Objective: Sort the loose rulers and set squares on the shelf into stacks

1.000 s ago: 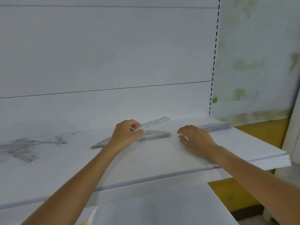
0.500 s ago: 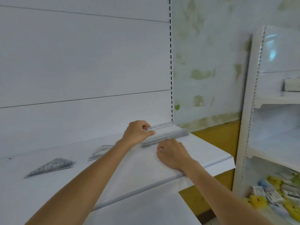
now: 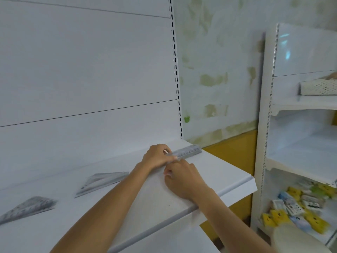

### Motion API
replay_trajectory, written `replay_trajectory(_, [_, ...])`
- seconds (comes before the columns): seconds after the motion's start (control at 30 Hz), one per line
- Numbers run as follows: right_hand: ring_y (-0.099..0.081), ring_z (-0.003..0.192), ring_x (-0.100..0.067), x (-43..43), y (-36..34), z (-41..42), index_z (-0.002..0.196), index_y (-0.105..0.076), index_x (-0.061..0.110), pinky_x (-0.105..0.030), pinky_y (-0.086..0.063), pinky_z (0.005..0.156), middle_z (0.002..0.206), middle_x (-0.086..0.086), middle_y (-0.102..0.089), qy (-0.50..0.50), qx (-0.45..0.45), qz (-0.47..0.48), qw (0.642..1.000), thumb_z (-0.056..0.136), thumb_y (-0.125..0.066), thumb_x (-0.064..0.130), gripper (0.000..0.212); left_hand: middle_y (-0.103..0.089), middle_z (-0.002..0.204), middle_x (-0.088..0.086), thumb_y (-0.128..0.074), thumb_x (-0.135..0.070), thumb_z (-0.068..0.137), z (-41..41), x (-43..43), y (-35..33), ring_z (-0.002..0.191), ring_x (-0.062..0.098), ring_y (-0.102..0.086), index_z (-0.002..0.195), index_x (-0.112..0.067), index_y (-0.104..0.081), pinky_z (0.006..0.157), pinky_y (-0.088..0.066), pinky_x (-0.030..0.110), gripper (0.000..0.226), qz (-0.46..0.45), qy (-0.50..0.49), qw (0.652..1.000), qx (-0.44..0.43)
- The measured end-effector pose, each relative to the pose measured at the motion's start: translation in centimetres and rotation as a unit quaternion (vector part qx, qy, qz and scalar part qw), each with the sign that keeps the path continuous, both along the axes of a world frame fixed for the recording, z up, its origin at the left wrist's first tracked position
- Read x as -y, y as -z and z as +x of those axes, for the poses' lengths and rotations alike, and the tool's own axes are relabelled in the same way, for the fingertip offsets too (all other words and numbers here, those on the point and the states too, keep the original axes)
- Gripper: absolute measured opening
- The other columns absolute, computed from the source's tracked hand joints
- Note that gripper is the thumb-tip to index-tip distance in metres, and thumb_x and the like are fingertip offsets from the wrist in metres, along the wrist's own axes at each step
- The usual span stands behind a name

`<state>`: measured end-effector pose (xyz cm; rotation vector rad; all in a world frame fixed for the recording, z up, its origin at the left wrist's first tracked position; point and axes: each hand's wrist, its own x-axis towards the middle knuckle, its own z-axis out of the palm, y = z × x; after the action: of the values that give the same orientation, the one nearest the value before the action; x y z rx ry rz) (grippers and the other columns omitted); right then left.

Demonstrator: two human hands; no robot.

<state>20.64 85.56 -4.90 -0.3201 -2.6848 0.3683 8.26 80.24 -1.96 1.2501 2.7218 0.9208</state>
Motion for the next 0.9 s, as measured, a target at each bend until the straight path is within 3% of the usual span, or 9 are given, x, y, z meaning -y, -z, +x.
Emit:
replay_trajectory(0.17, [-0.046,0.114,-0.023,0.0,0.1,0.1,0.109,-0.06,0.017,-0.038,-0.036,0.09,0.121,-0.004,-0.056,0.001,-0.003,0.006,1.0,0.09,-0.041,0.022,0.027,-0.06,0.114,-0.001,-0.062,-0.052,0.08,-0.1,0.2,-0.1,0.108,0.019,-0.055,0.117,-0.021,-0.057,0.093,-0.044,0.034,0.049,-0.023,-0.02,0.999,-0.023])
replay_trajectory(0.3, [-0.047,0.112,-0.024,-0.1,-0.3,0.5,0.108,-0.061,0.018,-0.038,-0.037,0.091,0.119,-0.003,-0.058,0.001,0.011,0.01,1.0,0.09,-0.041,0.023,0.027,-0.058,0.118,0.002,-0.056,-0.044,0.085,0.0,2.7,-0.1,0.108,0.018,-0.053,0.118,-0.02,-0.056,0.088,-0.042,0.03,0.041,-0.003,-0.044,0.995,-0.09])
replay_trajectory(0.43, [-0.054,0.104,-0.025,0.2,-0.9,1.2,0.101,-0.065,0.015,-0.039,-0.043,0.091,0.113,-0.003,-0.063,0.008,0.012,-0.011,1.0,0.09,-0.043,0.021,0.026,-0.049,0.125,0.008,-0.057,-0.038,0.086,0.0,8.8,-0.2,0.118,0.023,-0.045,0.12,-0.02,-0.056,0.096,-0.038,0.033,0.039,-0.018,-0.062,0.99,-0.124])
replay_trajectory(0.57, [-0.052,0.112,-0.025,2.1,-1.4,1.2,0.112,-0.062,0.015,-0.037,-0.042,0.095,0.12,-0.005,-0.06,0.018,0.015,0.015,1.0,0.091,-0.042,0.018,0.029,-0.055,0.117,0.002,-0.058,-0.033,0.086,-0.1,17.6,-0.4,0.108,0.014,-0.052,0.115,-0.022,-0.059,0.087,-0.039,0.024,0.031,0.015,-0.066,0.992,-0.103])
replay_trajectory(0.73, [-0.05,0.111,-0.021,13.0,-3.7,-4.2,0.118,-0.057,0.014,-0.032,-0.039,0.092,0.117,-0.005,-0.06,-0.056,-0.092,-0.003,0.994,0.091,-0.046,0.018,0.03,-0.057,0.107,-0.005,-0.059,-0.03,0.086,-0.4,30.1,-0.6,0.096,0.007,-0.052,0.109,-0.022,-0.062,0.08,-0.036,0.02,0.024,0.032,-0.111,0.989,-0.096])
replay_trajectory(0.9, [-0.051,0.109,-0.018,28.8,-4.2,-9.4,0.119,-0.056,0.015,-0.028,-0.038,0.086,0.116,-0.002,-0.06,-0.178,-0.118,-0.038,0.976,0.09,-0.047,0.018,0.031,-0.057,0.103,-0.008,-0.06,-0.027,0.087,0.0,45.7,-0.5,0.092,0.005,-0.053,0.107,-0.021,-0.063,0.081,-0.036,0.018,0.021,0.011,-0.191,0.976,-0.1])
